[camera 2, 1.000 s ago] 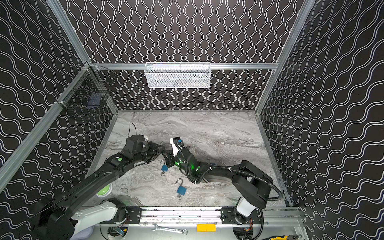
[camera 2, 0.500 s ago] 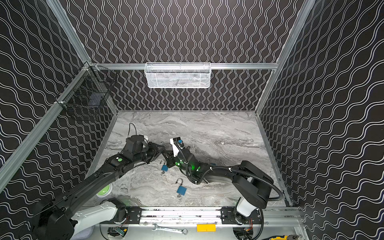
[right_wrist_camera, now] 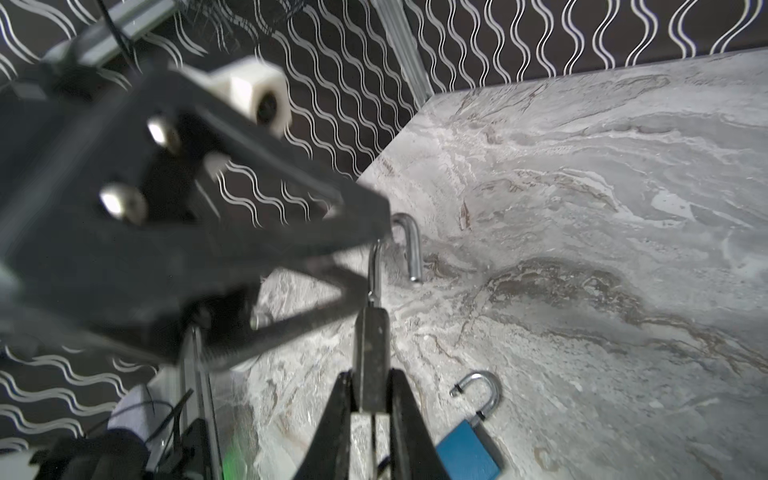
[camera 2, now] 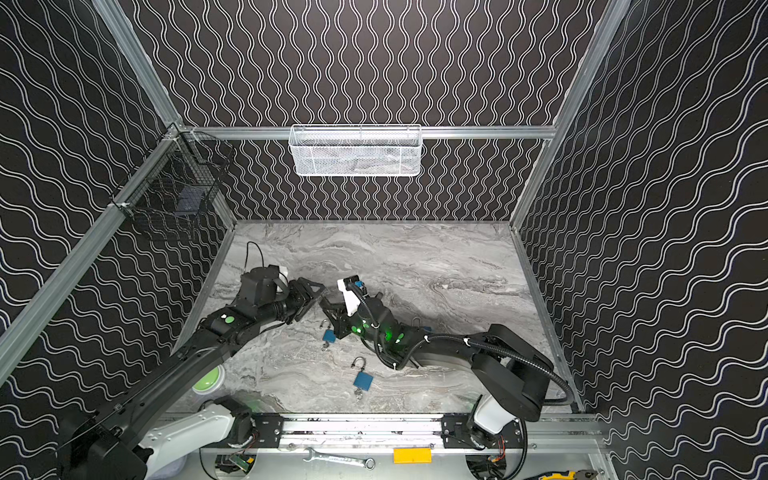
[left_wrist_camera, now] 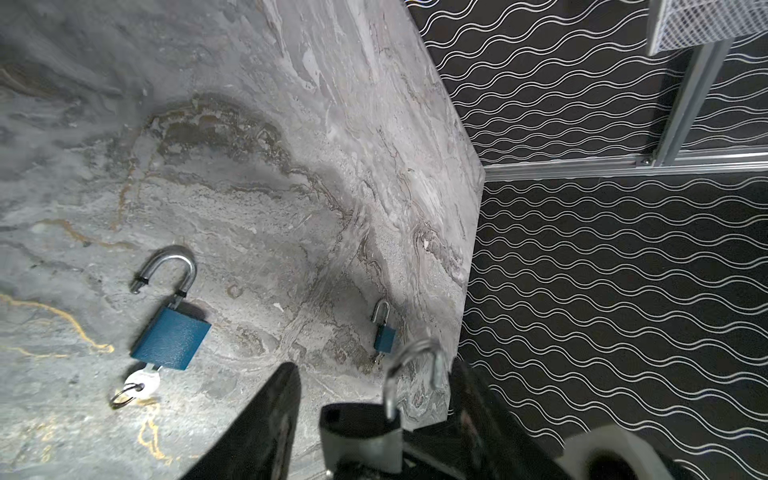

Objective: Lock with the key

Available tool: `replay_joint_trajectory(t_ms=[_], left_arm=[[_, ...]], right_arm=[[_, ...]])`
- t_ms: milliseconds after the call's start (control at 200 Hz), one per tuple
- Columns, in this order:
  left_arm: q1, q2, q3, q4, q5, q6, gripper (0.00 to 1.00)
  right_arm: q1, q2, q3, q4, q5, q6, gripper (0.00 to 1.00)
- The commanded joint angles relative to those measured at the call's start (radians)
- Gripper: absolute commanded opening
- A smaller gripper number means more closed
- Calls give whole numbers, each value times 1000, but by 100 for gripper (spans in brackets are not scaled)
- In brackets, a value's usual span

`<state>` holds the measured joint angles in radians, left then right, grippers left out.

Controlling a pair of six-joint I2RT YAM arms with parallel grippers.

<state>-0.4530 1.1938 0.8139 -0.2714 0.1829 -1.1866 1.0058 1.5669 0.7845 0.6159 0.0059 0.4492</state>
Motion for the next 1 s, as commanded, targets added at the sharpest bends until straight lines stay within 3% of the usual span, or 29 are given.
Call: replay_joint_trajectory(t_ms=[0, 165, 500, 996], left_arm=[[26, -18, 7, -58, -22, 75, 63], [67, -6, -6, -61, 23, 115, 64], [67, 101, 1, 48, 158, 203, 64], [71, 165, 32, -56, 141, 275, 64]], right_arm=[[-18, -30, -12, -60, -26, -44, 0], [-31, -56, 10, -222, -50, -95, 0], [-36, -12, 66, -312, -104, -133, 0], [-35, -24, 129, -363, -100, -136, 0]])
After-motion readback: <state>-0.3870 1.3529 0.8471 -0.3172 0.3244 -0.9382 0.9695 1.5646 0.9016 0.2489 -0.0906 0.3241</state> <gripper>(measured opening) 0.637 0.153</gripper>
